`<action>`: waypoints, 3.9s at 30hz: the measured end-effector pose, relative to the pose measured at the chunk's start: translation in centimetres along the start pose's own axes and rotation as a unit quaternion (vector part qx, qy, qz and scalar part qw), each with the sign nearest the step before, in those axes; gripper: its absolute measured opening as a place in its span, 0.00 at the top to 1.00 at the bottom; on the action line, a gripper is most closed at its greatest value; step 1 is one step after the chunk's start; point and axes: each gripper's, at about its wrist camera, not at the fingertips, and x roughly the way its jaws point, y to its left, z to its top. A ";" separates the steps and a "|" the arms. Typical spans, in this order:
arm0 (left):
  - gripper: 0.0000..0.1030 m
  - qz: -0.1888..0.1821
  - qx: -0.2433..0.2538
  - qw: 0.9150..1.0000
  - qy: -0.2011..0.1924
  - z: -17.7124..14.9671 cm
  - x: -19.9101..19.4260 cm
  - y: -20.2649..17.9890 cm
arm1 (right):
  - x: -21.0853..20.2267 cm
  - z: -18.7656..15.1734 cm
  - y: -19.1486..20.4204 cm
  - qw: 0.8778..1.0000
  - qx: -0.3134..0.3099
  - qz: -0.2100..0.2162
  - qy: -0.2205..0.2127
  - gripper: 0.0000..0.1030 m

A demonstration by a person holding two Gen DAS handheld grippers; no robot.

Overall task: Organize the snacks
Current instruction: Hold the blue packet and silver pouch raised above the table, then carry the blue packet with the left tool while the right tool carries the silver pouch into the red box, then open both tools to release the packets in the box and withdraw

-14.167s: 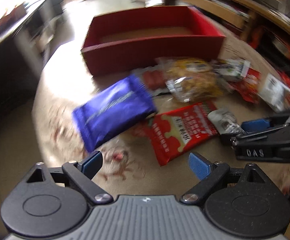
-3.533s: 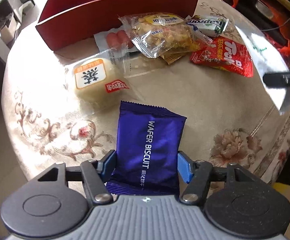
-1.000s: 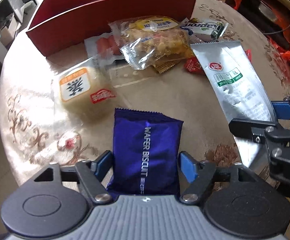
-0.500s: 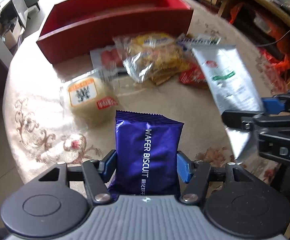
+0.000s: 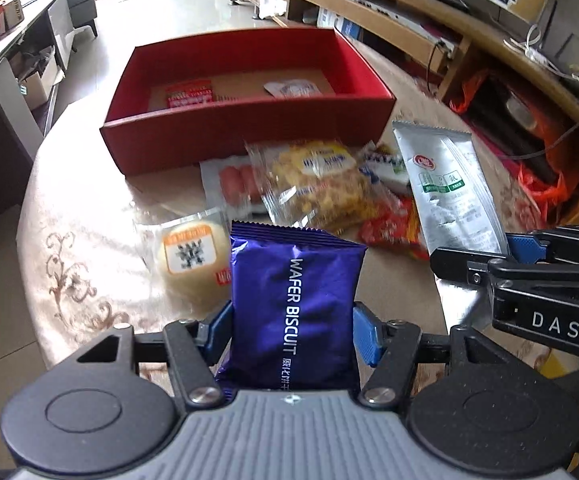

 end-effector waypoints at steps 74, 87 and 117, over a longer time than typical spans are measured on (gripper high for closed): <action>0.45 0.075 -0.086 0.992 -0.059 18.0 8.6 6.9 | 11.8 15.9 -1.4 0.999 0.015 -0.010 -0.034 0.57; 0.45 0.099 -0.080 0.992 -0.025 18.0 11.9 7.2 | 15.0 15.6 -1.5 1.000 0.004 -0.020 0.003 0.57; 0.39 0.096 -0.087 0.991 -0.041 17.8 10.0 7.3 | 12.6 16.1 -1.3 0.999 -0.004 -0.009 -0.030 0.44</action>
